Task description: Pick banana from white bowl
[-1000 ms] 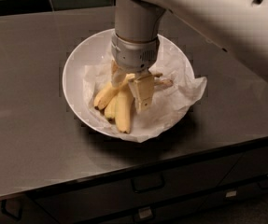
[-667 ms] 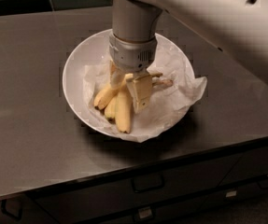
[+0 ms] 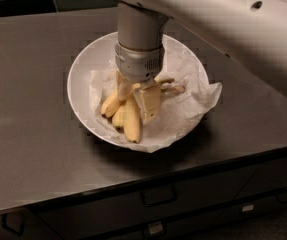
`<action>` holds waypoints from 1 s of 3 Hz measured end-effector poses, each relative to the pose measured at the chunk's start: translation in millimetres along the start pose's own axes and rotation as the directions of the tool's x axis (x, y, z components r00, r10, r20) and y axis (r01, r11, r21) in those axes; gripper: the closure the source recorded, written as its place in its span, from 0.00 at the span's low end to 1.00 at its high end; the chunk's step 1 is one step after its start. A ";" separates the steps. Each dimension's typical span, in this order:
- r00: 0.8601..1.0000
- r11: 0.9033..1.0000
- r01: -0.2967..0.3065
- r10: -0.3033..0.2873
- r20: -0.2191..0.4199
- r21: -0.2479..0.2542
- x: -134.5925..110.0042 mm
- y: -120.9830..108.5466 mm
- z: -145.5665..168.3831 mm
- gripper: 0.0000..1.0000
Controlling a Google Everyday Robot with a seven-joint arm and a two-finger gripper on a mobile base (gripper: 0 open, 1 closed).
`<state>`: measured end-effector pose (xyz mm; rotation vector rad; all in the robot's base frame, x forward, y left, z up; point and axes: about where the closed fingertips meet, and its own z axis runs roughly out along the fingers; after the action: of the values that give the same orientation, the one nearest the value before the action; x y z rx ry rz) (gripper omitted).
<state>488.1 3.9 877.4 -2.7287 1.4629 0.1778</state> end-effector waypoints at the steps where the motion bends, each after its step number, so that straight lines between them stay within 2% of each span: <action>1: 1.000 1.000 0.002 -0.002 0.002 -0.008 -0.5 -0.4 3.2 0.40; 2: 1.000 1.000 0.006 -0.006 0.006 -0.019 -1.6 -1.0 7.2 0.59; 3: 1.000 1.000 0.006 -0.006 0.006 -0.019 -1.6 -1.1 7.2 0.82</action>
Offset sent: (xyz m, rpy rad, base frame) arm -0.0168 -0.0120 -0.0106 -0.0692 0.0978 0.0244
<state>487.5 6.5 870.5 -2.7445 1.4590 0.1997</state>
